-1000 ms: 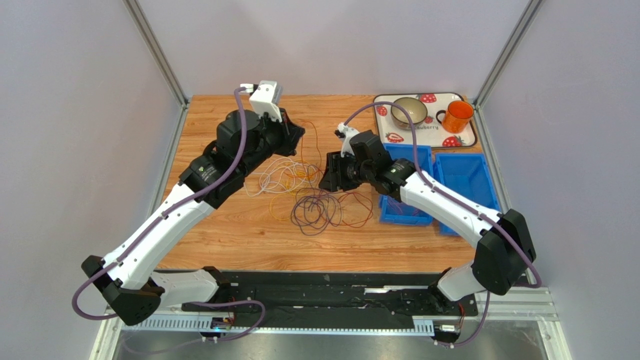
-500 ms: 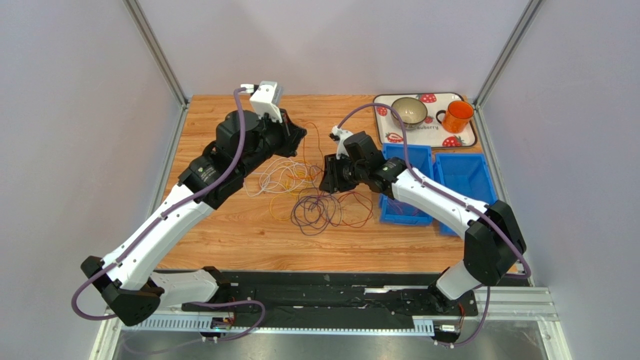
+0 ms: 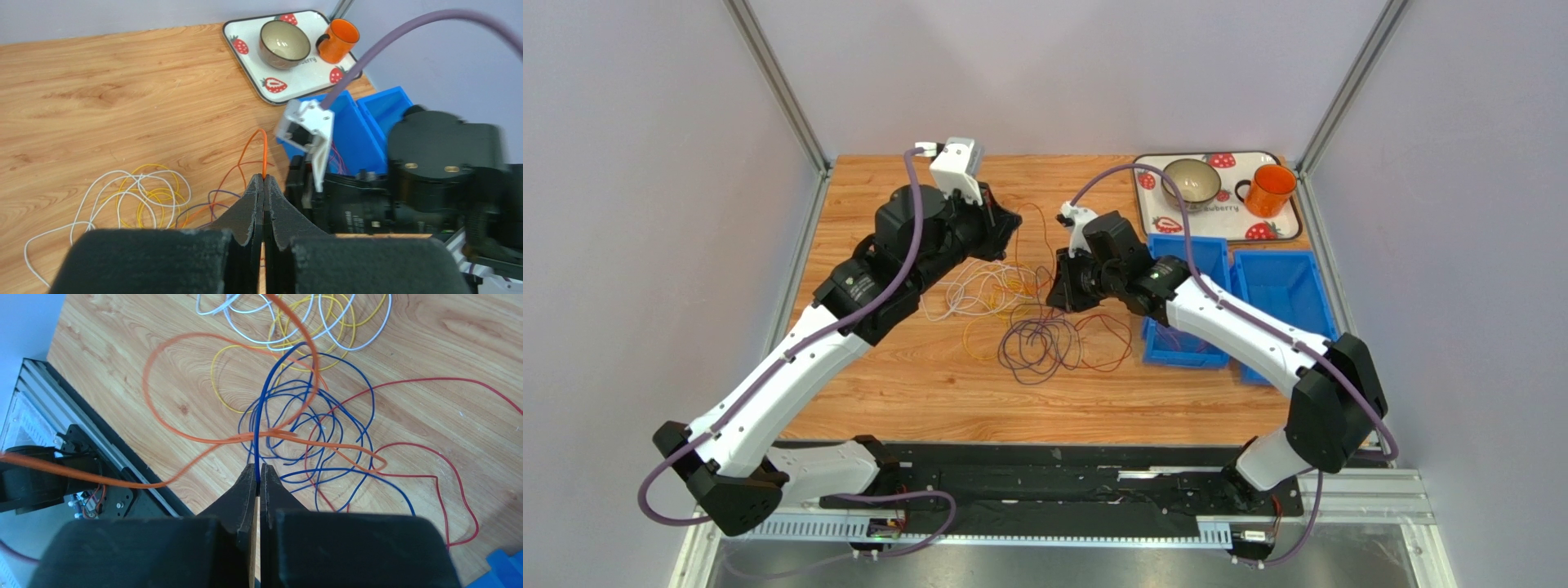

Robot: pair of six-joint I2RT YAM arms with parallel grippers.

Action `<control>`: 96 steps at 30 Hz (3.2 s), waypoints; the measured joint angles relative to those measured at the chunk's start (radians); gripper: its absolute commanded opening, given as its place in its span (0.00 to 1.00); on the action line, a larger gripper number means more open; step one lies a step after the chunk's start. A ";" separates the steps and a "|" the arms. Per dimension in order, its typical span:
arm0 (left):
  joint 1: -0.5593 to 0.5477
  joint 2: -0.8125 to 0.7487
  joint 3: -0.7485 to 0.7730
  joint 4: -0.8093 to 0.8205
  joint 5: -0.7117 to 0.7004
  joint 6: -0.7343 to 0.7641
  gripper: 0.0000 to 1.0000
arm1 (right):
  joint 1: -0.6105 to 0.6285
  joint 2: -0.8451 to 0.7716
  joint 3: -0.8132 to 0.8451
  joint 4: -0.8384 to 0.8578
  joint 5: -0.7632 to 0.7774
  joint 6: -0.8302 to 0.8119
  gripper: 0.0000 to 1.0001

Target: Untangle the cables

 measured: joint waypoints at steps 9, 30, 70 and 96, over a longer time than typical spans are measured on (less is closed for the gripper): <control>0.000 0.011 -0.056 0.001 -0.046 0.005 0.00 | 0.030 -0.157 0.130 -0.118 -0.015 -0.029 0.00; 0.000 0.138 -0.137 0.031 -0.067 0.005 0.00 | 0.039 -0.405 0.462 -0.145 -0.060 -0.031 0.00; 0.000 0.059 0.326 -0.166 -0.263 0.257 0.00 | 0.038 -0.190 0.092 -0.141 0.315 0.003 0.71; 0.000 0.055 0.258 -0.180 -0.095 0.161 0.00 | 0.037 -0.232 0.069 -0.009 0.095 0.301 0.72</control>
